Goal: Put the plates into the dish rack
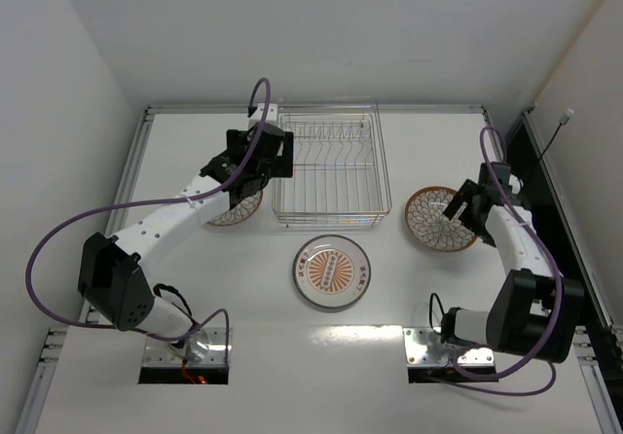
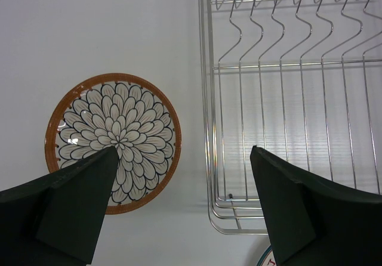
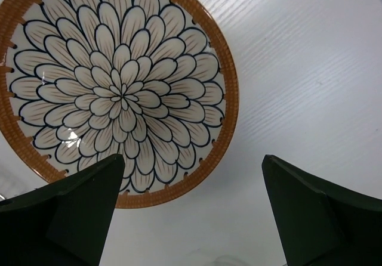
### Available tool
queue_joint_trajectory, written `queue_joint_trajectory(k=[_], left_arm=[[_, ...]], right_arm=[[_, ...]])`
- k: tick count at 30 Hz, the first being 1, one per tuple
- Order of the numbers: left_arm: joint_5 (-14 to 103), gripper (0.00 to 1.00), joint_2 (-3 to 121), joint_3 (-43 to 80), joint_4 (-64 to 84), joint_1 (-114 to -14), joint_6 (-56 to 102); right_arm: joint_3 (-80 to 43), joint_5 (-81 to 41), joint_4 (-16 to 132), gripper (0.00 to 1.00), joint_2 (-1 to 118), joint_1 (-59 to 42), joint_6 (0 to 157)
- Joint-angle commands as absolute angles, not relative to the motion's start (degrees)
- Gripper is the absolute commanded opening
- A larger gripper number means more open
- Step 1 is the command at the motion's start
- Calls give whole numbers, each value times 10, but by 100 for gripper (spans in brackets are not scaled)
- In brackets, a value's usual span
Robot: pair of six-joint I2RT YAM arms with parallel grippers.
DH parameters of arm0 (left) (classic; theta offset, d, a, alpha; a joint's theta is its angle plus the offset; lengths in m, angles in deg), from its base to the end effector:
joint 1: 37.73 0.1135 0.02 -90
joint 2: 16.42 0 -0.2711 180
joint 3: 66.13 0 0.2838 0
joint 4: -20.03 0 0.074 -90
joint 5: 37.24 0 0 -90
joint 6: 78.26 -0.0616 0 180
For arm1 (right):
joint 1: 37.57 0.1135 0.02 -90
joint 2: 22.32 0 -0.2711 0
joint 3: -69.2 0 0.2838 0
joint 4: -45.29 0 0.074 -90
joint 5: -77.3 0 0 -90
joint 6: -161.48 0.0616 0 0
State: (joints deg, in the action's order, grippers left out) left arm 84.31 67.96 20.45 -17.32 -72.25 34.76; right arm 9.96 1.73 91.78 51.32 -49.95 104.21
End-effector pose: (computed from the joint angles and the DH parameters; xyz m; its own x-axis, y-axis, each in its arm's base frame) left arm 0.3317 -0.1891 0.3214 -0.4876 -0.0691 -0.8703 -0.0655 0.9970 -0.0425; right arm 0.2737 -0.0758 0.1863 -0.5416 0.6550 -0.5270 0.7357 0.6726 0.0799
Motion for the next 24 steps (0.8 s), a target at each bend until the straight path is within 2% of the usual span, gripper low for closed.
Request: queue_joint_trajectory(k=[1,7,17,22,24], left_arm=[[848,92,663,204,-154,-726,355],[848,92,663,204,-154,-726,355],[842,92,663,204,-154,-726,355],[842,92,663,204,-154,-726,349],[842,92,663,204,-154,-726,349]], right_arm=[[119,-60,868,100,495,-538,1038],[176,-187,811,100,502,-643,1017],[215,-269,774,100,568,-723,1006],[228,-322,746,89,573,-738,1006],[228,-333,740,88,573,-743,1012]])
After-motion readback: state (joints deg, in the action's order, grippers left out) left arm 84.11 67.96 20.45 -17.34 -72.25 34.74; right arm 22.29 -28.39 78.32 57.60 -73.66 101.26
